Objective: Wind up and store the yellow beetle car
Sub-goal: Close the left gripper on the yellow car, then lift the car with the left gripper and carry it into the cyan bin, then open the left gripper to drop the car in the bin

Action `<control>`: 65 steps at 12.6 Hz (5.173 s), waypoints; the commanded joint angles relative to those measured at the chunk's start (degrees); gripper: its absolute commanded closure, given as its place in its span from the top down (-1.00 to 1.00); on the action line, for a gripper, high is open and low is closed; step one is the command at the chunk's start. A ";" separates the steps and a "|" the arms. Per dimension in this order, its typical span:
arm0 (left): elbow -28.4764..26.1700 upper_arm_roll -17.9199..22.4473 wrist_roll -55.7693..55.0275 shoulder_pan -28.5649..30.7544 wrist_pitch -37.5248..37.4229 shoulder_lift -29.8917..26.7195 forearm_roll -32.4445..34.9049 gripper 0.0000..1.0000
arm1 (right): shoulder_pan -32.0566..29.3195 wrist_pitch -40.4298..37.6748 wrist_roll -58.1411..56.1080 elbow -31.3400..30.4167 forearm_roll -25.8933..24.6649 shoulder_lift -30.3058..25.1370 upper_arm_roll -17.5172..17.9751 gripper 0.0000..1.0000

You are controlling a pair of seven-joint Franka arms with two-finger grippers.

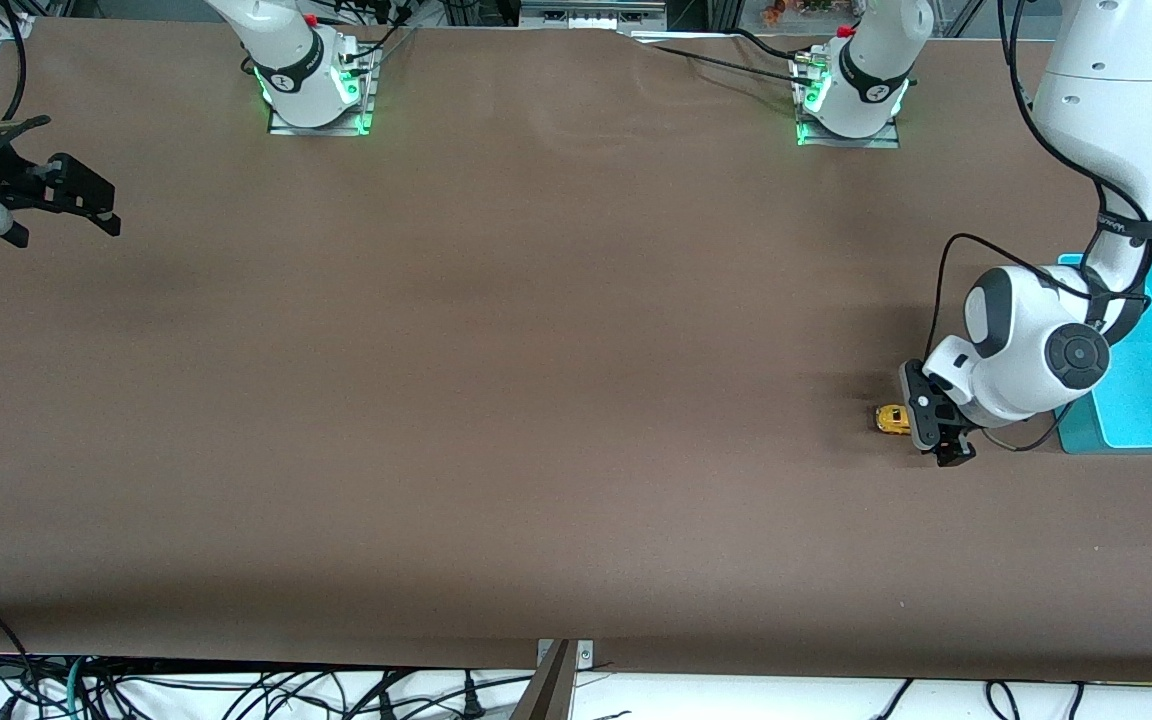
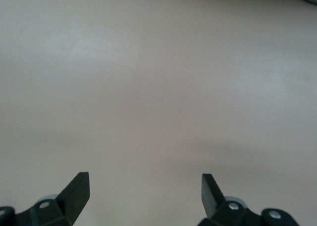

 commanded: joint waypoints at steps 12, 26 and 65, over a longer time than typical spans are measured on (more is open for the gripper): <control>0.44 -0.06 1.89 -0.16 0.65 2.26 0.34 -0.55 | 0.37 -0.29 0.76 1.32 -0.74 0.43 -0.27 1.00; 17.13 0.55 8.56 12.28 -30.79 -4.23 0.43 -0.52 | 0.37 -0.29 0.76 1.32 -0.74 0.43 -0.27 1.00; 31.82 -27.05 -45.26 26.39 -60.09 -12.83 4.56 1.00 | 0.28 -0.03 0.94 1.32 -0.39 0.43 -0.27 1.00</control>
